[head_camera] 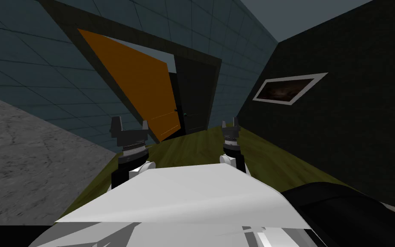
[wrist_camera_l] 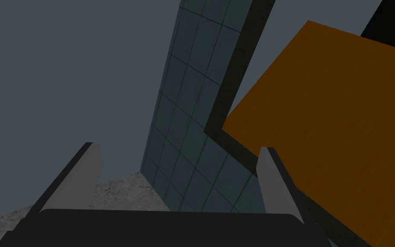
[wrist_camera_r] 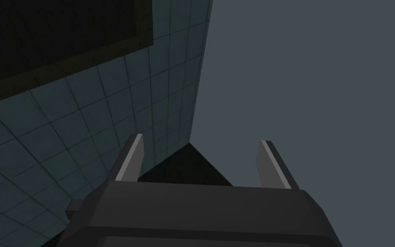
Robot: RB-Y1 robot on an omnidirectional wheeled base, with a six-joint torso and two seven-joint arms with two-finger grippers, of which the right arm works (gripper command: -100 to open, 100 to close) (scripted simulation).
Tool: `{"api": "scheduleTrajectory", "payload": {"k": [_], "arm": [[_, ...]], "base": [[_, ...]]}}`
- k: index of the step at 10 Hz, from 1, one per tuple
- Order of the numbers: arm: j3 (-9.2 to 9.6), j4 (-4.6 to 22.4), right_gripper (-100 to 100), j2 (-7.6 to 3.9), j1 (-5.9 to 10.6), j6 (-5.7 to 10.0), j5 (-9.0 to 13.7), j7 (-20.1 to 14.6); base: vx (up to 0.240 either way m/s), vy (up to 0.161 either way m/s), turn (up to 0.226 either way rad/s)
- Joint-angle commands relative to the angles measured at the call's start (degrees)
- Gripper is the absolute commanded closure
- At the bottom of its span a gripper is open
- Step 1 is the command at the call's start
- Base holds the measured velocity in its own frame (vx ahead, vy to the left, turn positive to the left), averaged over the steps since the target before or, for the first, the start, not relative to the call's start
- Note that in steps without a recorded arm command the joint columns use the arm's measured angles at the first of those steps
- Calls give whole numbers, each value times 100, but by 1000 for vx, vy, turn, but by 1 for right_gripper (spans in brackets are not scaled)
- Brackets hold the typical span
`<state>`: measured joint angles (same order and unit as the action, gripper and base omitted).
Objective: Push the door open
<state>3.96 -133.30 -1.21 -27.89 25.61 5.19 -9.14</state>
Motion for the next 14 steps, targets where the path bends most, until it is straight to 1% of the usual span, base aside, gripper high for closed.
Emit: {"api": "scheduleTrajectory", "payload": {"k": [1, 4, 6, 9, 11, 14], "arm": [[13, 197, -100, -57, 46, 76, 107, -118], [31, 469, -100, -123, 110, 180, 254, -281], [51, 758, -100, -182, 178, 291, 411, -455], [68, 1022, -100, -225, 239, 393, 554, -613], [93, 1403, -100, -279, 329, 539, 760, -841], [115, 1720, -100, -315, 403, 661, 932, -1031]], "base": [[75, 19, 139], [159, 12, 130], [160, 7, 143], [109, -2, 114], [128, 8, 203], [129, -9, 119]]}}
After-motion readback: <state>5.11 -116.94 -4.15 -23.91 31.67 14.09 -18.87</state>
